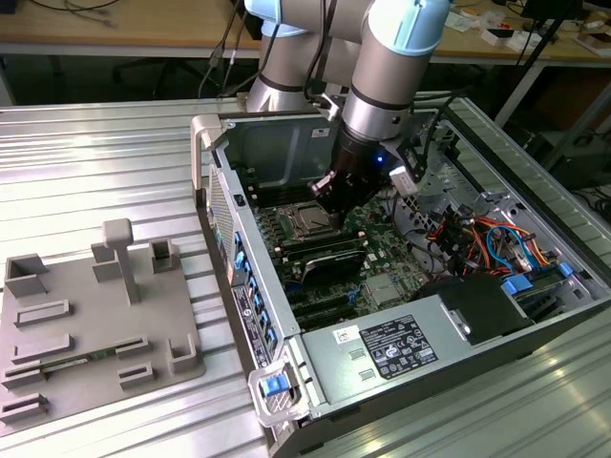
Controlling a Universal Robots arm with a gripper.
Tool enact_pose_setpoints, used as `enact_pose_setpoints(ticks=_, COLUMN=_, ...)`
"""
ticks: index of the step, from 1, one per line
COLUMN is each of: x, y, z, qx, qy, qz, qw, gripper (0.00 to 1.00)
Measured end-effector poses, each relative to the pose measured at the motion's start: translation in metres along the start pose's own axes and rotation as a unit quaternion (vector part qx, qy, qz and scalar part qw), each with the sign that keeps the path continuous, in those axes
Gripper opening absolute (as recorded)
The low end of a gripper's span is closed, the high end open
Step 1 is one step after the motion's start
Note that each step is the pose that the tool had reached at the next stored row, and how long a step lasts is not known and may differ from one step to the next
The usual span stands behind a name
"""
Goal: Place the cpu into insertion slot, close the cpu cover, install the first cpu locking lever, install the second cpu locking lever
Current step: 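Install the second cpu locking lever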
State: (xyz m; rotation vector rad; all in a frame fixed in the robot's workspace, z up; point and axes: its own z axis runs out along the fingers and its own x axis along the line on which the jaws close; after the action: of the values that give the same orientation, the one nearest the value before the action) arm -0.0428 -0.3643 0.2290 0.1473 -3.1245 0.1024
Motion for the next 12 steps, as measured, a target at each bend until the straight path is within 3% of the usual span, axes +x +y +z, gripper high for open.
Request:
enact_pose_setpoints(ticks=3, x=0.0079, y=0.0009, z=0.0023, qx=0.0007, qy=0.0001, qz=0.001, qw=1.00000, gripper=0.11)
enact_pose_setpoints(ticks=7, x=0.0286, y=0.0031, z=0.0067, qx=0.0007, qy=0.0001, qz=0.001, qw=1.00000, gripper=0.11)
enact_pose_setpoints(ticks=12, x=0.0422, y=0.0046, z=0.0099, qx=0.0007, qy=0.0001, qz=0.001, qw=1.00000, gripper=0.11)
